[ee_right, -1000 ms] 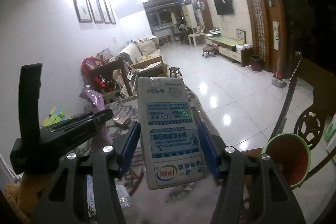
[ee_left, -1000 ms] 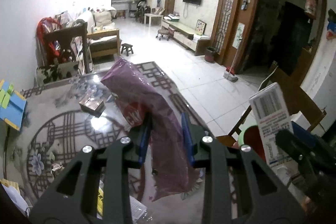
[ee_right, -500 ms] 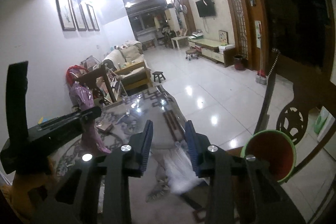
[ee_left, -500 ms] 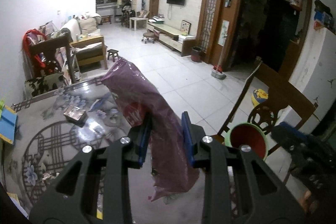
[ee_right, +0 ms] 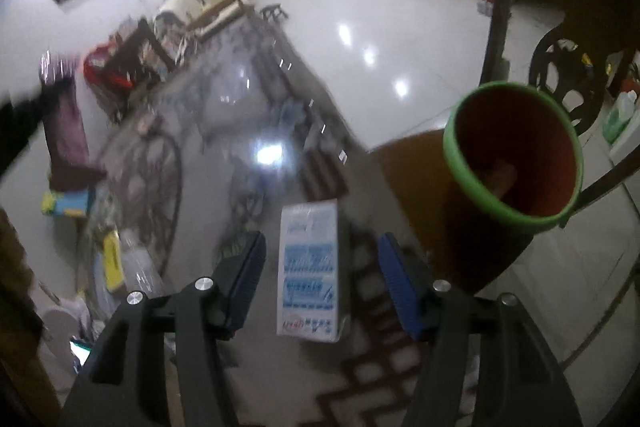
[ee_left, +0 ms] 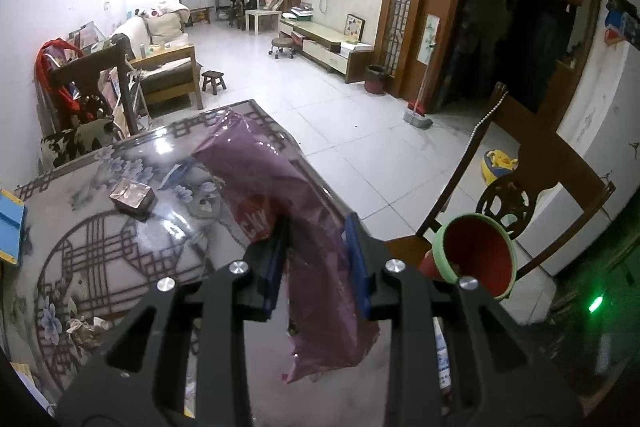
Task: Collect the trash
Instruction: 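Carry the pink bag and milk carton to the red bin and release both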
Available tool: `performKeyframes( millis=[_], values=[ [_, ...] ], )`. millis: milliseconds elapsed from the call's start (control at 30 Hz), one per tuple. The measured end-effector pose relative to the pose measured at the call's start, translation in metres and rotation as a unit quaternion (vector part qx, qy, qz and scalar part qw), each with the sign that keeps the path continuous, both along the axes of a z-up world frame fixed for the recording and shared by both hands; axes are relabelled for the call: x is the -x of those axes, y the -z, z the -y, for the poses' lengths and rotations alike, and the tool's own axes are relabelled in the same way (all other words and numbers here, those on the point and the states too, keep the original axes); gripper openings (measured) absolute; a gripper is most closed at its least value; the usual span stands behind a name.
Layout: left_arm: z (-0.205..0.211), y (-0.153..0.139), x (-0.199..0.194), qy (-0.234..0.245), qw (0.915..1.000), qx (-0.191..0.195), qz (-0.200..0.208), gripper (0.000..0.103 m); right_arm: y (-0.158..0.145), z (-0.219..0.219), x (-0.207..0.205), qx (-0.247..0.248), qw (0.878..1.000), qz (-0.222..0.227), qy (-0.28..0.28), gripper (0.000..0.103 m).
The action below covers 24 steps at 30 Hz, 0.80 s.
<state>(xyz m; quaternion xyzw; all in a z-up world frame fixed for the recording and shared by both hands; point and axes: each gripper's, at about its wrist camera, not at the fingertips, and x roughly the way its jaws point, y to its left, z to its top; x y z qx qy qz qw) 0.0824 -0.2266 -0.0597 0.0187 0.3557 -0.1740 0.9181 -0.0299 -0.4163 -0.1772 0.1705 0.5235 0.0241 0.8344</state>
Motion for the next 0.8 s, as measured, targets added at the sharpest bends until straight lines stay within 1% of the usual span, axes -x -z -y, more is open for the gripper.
performKeyframes(
  millis=[67,200,233,267,300,367,433,633,800],
  values=[
    [0.004,0.003,-0.002,0.004,1.0000,0.000,-0.004,0.029,0.015,-0.010,-0.006,0.014,1.000,-0.016,-0.005,0.068],
    [0.005,0.007,-0.002,0.006,0.9999,-0.004,-0.009,0.029,0.046,-0.033,-0.016,0.052,0.997,-0.048,-0.031,0.068],
    [0.004,0.007,-0.002,0.005,0.9999,-0.005,-0.010,0.029,0.051,-0.037,-0.017,0.067,0.996,-0.055,-0.035,0.067],
    [0.004,0.008,-0.003,0.003,0.9999,-0.005,-0.012,0.029,0.056,-0.039,-0.017,0.082,0.994,-0.061,-0.035,0.055],
    [0.002,0.009,-0.004,0.000,0.9999,-0.005,-0.013,0.029,0.057,-0.040,-0.020,0.088,0.993,-0.063,-0.034,0.054],
    [0.000,0.010,-0.005,-0.003,0.9999,-0.006,-0.014,0.029,0.057,-0.038,-0.021,0.085,0.994,-0.060,-0.027,0.053],
    [0.000,0.011,-0.006,-0.005,0.9998,-0.007,-0.015,0.029,0.050,-0.034,-0.022,0.082,0.995,-0.048,-0.016,0.052],
    [0.011,0.024,-0.013,0.004,0.9994,-0.009,-0.034,0.028,0.007,-0.003,-0.016,0.068,0.997,0.013,0.030,0.052],
    [0.045,0.038,-0.020,0.039,0.9978,-0.010,-0.052,0.029,-0.029,0.038,-0.014,0.071,0.993,0.057,0.077,0.052]
  ],
)
